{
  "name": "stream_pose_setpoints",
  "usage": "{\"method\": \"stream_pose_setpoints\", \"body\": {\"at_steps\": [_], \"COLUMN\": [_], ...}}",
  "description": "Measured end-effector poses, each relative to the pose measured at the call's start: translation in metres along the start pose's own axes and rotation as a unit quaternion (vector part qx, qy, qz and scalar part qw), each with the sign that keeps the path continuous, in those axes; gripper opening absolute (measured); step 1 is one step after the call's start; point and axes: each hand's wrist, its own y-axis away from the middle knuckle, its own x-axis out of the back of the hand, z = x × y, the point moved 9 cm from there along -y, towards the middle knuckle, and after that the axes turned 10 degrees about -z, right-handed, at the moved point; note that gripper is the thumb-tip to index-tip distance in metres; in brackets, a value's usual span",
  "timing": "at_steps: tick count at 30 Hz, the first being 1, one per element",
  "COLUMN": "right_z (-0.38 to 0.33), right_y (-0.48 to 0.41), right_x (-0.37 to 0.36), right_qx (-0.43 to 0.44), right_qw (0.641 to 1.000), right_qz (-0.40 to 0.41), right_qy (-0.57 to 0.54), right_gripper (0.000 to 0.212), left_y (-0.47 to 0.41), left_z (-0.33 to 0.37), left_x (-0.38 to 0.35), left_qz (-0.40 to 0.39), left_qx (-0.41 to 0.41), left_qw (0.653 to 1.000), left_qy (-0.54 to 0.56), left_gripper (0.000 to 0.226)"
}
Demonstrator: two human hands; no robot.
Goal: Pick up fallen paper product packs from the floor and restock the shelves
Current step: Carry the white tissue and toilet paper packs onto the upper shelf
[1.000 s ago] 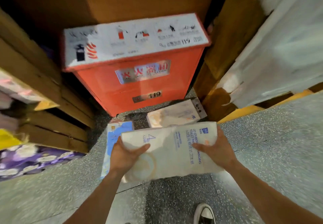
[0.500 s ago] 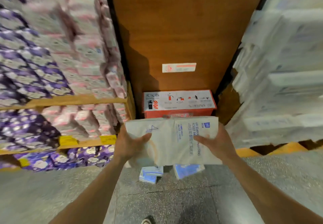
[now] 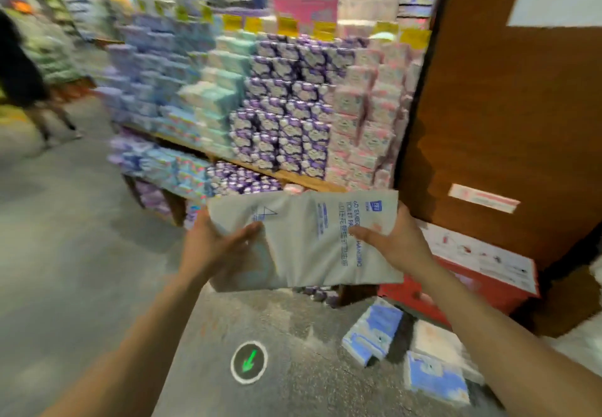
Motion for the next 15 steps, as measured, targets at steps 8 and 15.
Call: {"method": "stream_pose_setpoints", "body": {"at_steps": [8,15], "right_z": [-0.201,-0.372], "right_y": [-0.03,-0.01], "right_x": [-0.255,-0.532], "right_qx": [0.127,0.2], "right_qw": [0.98,0.942], "right_qz": [-0.147,-0.27], "right_qy": [0.048,0.017], "right_gripper": [0.076,0.078], "left_y": [0.129,0.277], "left_z": [-0.147,-0.262], "left_x": [0.282,0.514], "left_qz": [0.178,0.323], "left_qx": [0.124,0.206], "left_qw": [0.976,0.924], "left_qy": [-0.002,-0.013], "left_gripper": [0.076,0.048]}}
